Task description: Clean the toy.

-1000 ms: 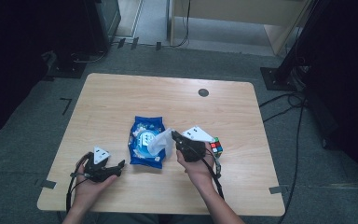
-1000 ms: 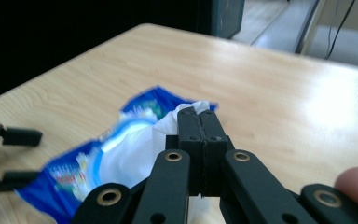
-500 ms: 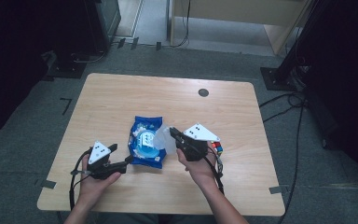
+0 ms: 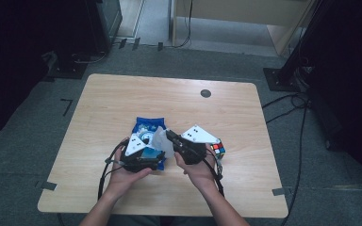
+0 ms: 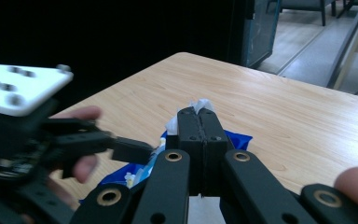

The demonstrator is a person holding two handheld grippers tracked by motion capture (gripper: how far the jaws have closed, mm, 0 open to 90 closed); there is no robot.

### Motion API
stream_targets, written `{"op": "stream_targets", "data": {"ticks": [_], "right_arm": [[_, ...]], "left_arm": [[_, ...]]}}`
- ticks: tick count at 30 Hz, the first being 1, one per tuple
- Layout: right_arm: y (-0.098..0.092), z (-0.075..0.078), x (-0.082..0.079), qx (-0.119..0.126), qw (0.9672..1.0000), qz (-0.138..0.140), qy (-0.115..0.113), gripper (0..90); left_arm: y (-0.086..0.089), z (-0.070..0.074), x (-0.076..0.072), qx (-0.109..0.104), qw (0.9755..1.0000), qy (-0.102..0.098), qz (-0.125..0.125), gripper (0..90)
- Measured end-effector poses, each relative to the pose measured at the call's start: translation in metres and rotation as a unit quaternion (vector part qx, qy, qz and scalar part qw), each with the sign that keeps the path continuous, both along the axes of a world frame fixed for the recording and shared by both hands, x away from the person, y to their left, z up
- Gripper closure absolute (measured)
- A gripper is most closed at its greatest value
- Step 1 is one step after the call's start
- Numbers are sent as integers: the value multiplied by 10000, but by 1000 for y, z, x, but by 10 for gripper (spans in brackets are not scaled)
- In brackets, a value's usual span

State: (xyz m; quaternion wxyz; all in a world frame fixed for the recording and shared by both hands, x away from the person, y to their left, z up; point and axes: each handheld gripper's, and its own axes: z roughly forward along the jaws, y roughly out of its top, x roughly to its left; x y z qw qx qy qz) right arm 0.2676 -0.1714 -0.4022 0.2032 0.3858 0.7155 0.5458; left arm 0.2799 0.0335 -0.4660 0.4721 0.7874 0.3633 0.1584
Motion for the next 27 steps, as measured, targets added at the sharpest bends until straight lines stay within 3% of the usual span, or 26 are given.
{"op": "stream_targets", "data": {"ticks": [7,9,12,19,23,24,25,26,27], "right_arm": [[-1,1,-2,63,9999,132,31,900],[-1,1,-4,94,9998,186,26,900],[-1,2,-7,61,9995,322,-7,900],[-2,-1,-6,32,9992,395,80,900],[0,-3,-7,-1,9989,455,92,900],[0,-3,-7,-1,9988,473,106,900],[0,-3,-7,-1,9988,473,106,900],[0,-3,-7,-5,9989,463,94,900],[-1,-3,-7,10,9989,453,94,900]], "left_arm": [[-15,-3,4,4,10000,-81,-6,230],[-17,-3,5,-60,9999,-110,10,313],[-20,-2,4,-136,9997,-176,-65,351],[-25,-3,3,-42,9996,-263,-134,355],[-28,-2,4,-75,9992,-325,-224,428],[-28,-1,3,-127,9987,-398,-293,565],[-28,-1,3,-127,9987,-398,-293,620],[-27,-1,3,-173,9982,-448,-353,620],[-27,0,3,-205,9979,-489,-385,727]]}}
